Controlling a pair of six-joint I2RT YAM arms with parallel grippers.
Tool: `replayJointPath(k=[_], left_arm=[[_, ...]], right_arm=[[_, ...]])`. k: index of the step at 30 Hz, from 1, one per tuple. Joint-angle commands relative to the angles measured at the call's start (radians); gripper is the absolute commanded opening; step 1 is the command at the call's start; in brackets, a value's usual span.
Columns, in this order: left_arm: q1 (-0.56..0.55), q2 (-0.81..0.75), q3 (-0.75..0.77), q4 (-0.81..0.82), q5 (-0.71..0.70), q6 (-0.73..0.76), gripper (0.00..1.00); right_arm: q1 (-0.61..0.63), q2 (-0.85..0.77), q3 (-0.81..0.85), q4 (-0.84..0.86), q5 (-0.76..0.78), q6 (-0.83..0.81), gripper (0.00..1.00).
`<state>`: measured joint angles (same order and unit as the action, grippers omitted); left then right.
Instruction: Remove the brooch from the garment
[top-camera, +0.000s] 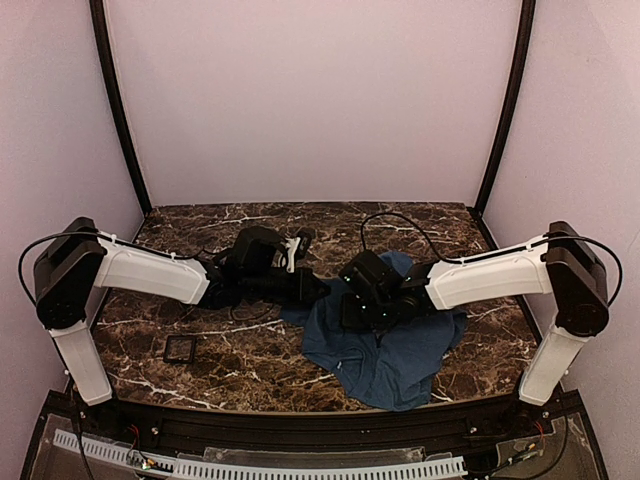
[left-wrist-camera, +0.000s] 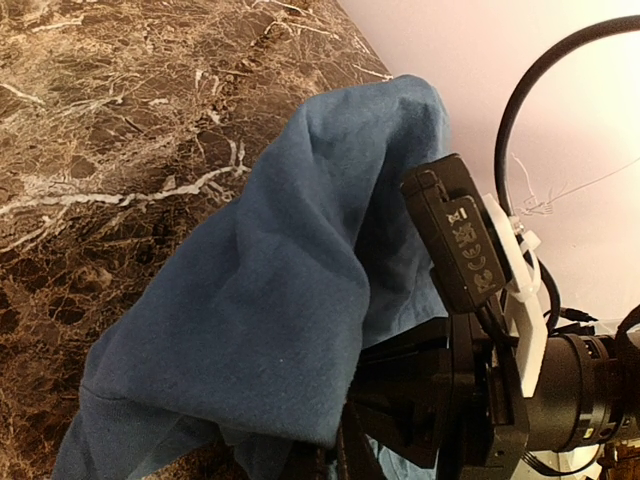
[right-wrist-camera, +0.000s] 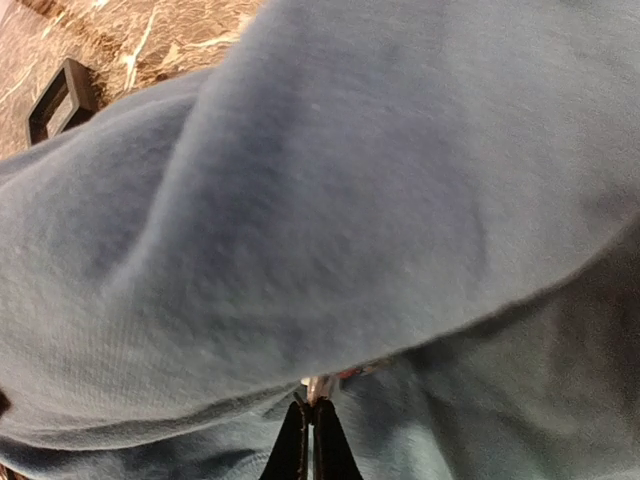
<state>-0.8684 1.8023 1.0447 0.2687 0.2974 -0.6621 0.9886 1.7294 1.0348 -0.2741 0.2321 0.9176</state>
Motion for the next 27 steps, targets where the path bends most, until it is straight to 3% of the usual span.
replayJointPath(k=[1, 12, 16, 22, 24, 27], left_arm=[[0.003, -0.040, 0.007, 0.011, -0.001, 0.010, 0.01], [0.010, -0.031, 0.024, -0.078, -0.066, 0.019, 0.05], [0.018, -0.047, 0.015, -0.097, -0.077, 0.033, 0.26], [0.020, -0.106, -0.001, -0.118, -0.067, 0.121, 0.73], [0.019, -0.144, -0.020, -0.131, -0.076, 0.169, 0.83], [0.019, -0.192, -0.056, -0.149, -0.069, 0.253, 0.89]], right_arm=[[0.007, -0.024, 0.004, -0.012, 0.025, 0.000, 0.00], [0.007, -0.135, -0.062, 0.020, 0.003, -0.119, 0.00], [-0.004, -0.176, -0.104, 0.062, -0.056, -0.241, 0.00], [-0.063, -0.264, -0.207, 0.217, -0.260, -0.374, 0.00], [-0.093, -0.298, -0.239, 0.280, -0.364, -0.410, 0.00], [-0.146, -0.350, -0.289, 0.366, -0.514, -0.454, 0.00]])
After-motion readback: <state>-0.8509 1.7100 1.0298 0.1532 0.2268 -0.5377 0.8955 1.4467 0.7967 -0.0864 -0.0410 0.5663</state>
